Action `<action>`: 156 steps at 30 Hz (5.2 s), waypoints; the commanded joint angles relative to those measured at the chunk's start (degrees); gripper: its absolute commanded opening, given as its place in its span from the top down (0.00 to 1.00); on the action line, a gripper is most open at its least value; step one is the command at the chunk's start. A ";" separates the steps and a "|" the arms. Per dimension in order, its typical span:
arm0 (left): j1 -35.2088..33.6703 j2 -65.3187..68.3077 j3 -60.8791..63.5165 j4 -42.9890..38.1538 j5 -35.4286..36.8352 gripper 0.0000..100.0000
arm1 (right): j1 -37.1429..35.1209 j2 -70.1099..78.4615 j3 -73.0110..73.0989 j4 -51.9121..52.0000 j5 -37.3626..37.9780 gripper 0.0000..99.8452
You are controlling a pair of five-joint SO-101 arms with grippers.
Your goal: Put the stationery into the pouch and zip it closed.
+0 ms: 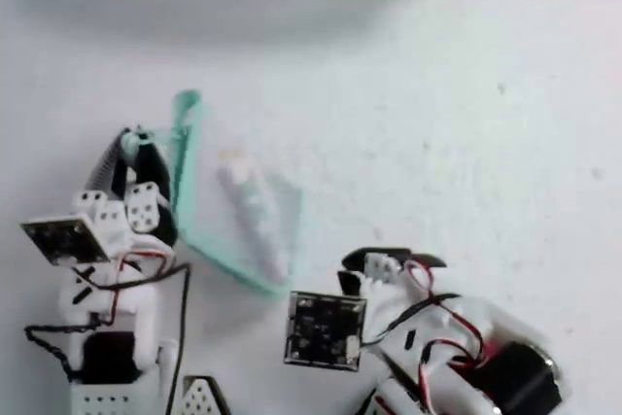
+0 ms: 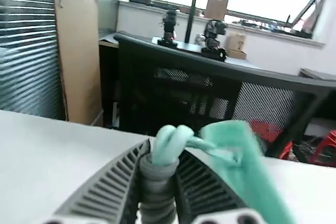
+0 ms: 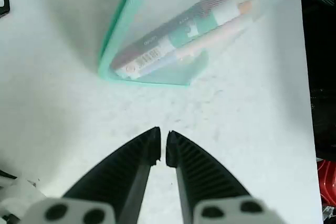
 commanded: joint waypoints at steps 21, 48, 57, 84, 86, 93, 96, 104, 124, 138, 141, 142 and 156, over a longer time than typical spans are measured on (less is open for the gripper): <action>22.46 -0.57 -4.04 3.96 -10.20 0.98 | -5.41 19.56 -25.67 -22.81 -50.99 0.79; 22.29 -0.57 -4.04 4.04 -10.46 0.98 | -4.44 59.03 -54.07 0.22 -51.78 0.87; 22.20 -0.57 -5.27 4.22 -10.46 0.90 | -4.62 56.57 -43.43 0.13 -37.36 0.98; 5.67 -0.31 -6.15 1.23 -27.87 0.98 | -11.30 25.45 -7.38 0.22 3.16 0.98; 4.18 -0.31 -6.33 0.09 -27.87 0.98 | -11.30 25.45 -5.36 0.22 4.66 0.98; 2.77 -0.22 -5.98 -2.11 -27.87 0.98 | -11.38 25.36 -1.76 0.31 8.18 0.98; 1.27 -0.22 -3.43 -6.42 -27.78 0.98 | -11.38 23.60 0.79 0.57 11.34 0.98; -1.45 -0.22 2.20 -12.31 -24.88 0.98 | -11.38 19.65 8.88 0.57 18.11 0.98; 9.54 -0.48 1.93 -6.51 -18.55 0.98 | -5.23 20.09 -36.13 -6.20 -22.42 0.94; 22.55 -0.40 2.20 -1.32 -18.99 0.98 | -9.71 44.44 -51.96 -1.98 -49.49 0.81; 22.55 -0.40 2.29 -1.32 -18.99 0.98 | -10.07 50.59 -53.80 0.04 -49.58 0.81; 22.55 -0.40 2.29 -1.32 -18.99 0.98 | -10.07 52.26 -53.80 0.13 -49.58 0.81; 21.05 -0.66 2.29 0.00 -18.55 0.93 | -5.14 54.73 -45.71 -0.22 -49.23 0.90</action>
